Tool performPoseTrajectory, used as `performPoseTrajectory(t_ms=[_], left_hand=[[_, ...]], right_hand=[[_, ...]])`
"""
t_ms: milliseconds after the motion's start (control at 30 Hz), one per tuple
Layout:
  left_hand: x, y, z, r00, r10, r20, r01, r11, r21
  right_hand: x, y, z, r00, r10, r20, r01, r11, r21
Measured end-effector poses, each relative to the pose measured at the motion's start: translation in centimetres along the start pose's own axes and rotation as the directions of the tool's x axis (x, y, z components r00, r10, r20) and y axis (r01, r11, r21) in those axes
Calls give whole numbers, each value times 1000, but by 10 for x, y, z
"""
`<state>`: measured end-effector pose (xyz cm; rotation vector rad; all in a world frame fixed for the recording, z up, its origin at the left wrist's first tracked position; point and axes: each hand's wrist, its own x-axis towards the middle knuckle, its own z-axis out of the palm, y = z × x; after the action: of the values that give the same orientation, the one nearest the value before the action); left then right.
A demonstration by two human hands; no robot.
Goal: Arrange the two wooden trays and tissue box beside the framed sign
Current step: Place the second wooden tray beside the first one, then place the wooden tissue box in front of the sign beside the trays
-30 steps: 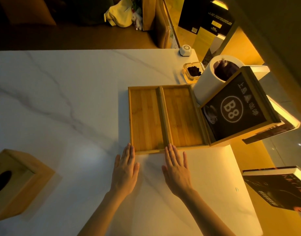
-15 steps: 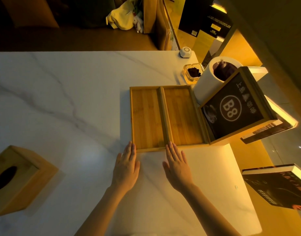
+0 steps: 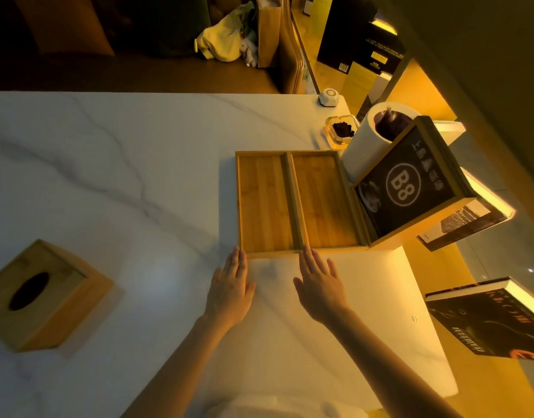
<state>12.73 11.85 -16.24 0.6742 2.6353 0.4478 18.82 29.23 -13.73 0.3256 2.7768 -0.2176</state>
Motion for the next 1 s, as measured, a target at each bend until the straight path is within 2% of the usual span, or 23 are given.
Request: performPoseTrajectory(t_ms=[100, 167, 300, 500, 600, 700, 767, 900, 933, 1000], left_hand=[[-6, -2, -23, 1000, 10, -26, -13, 993, -120], [-13, -9, -42, 995, 31, -92, -49, 979, -197], [-33, -34, -84, 960, 4, -279, -78, 964, -254], [-73, -87, -133, 843, -109, -527, -17, 974, -228], [-94, -124, -141, 763, -194, -616, 55, 970, -238], [-110, -164, -142, 672, -360, -647, 164, 925, -344], [-117, -188, -139, 627, -479, -615, 257, 872, -417], [-126, -226, -130, 602, -588, -540, 461, 808, -366], [-128, -233, -128, 603, -622, -500, 477, 783, -399], [-130, -242, -127, 588, -714, -379, 457, 680, -573]], right_hand=[[6, -14, -26, 1000, -16, -4, 16, 999, -37], [11, -30, -49, 998, -66, -12, 65, 996, -65], [22, -79, -83, 972, -170, -161, 164, 985, -46], [20, -167, -98, 879, -306, -365, 374, 918, 131], [13, -211, -82, 858, -341, -384, 449, 861, 239], [9, -248, -58, 897, -321, -302, 422, 824, 377], [7, -267, -41, 931, -323, -171, 365, 799, 477], [2, -294, -14, 915, -394, 85, 261, 741, 618], [2, -300, -9, 908, -398, 130, 228, 731, 643], [1, -310, -3, 901, -383, 204, 144, 707, 693]])
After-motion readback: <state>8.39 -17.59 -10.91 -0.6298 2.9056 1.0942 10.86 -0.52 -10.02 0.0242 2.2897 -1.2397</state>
